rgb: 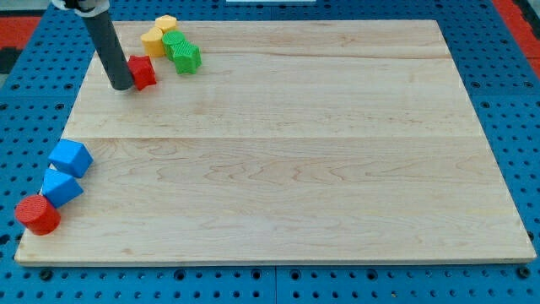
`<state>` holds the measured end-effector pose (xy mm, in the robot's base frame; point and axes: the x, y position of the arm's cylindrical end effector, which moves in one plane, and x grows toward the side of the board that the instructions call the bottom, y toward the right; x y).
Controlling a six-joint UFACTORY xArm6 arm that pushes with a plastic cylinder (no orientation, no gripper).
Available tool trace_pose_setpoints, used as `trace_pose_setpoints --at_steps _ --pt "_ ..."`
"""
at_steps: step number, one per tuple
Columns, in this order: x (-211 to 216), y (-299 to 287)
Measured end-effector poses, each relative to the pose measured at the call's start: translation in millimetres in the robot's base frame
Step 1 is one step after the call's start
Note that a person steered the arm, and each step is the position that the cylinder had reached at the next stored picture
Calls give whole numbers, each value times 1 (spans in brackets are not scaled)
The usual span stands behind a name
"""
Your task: Move the arm on top of the blue cube
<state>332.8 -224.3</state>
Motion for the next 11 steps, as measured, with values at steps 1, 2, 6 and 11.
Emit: trace_pose_setpoints --at_steps 1,2,6,11 --pt "-13 1" --pt "-23 1" --pt "175 77" --pt "119 -1"
